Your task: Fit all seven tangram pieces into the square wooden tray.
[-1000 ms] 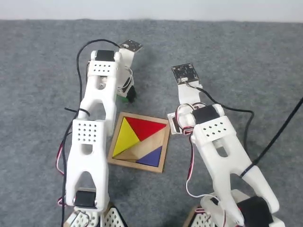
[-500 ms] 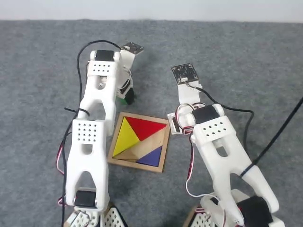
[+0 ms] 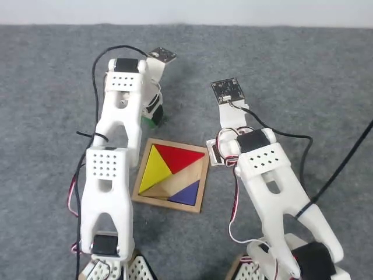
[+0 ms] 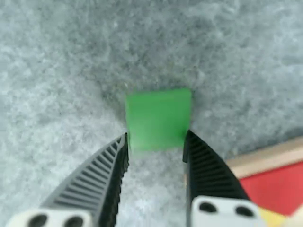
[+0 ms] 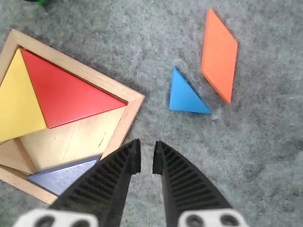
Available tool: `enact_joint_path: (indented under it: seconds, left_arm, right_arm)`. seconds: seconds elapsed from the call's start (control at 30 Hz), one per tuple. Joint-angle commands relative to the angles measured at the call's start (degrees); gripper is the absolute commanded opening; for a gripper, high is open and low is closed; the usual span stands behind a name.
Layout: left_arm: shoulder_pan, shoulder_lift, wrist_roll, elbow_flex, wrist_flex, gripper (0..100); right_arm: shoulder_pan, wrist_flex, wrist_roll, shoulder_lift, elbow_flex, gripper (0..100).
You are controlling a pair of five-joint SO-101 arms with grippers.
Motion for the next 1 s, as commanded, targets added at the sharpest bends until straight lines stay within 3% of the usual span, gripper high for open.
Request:
enact_joint_path:
  seconds: [0.0,0.3,0.57,0.73,0.97]
  left_arm:
    - [0.18,-10.11,-1.05,3.56,1.93,17]
    - [0.35,-14.68,-0.97,8.48,-1.85,18]
    - [0.26,-4.31,-0.70,7.96,-11.52,20]
    - [0.18,-0.35,-0.62,7.52,-11.16,31]
    - [1.23,3.96,-0.70,-0.22,-4.48,32]
  right_arm:
    - [0.75,0.22,0.53,-0.48,-3.34,6.1]
    - [0.75,0.40,0.44,-0.48,-3.34,6.1]
    - [0.75,0.40,0.44,-0.48,-3.34,6.1]
    - [0.75,0.40,0.44,-0.48,-3.34,6.1]
    - [0.75,0.40,0.62,-0.48,-3.34,6.1]
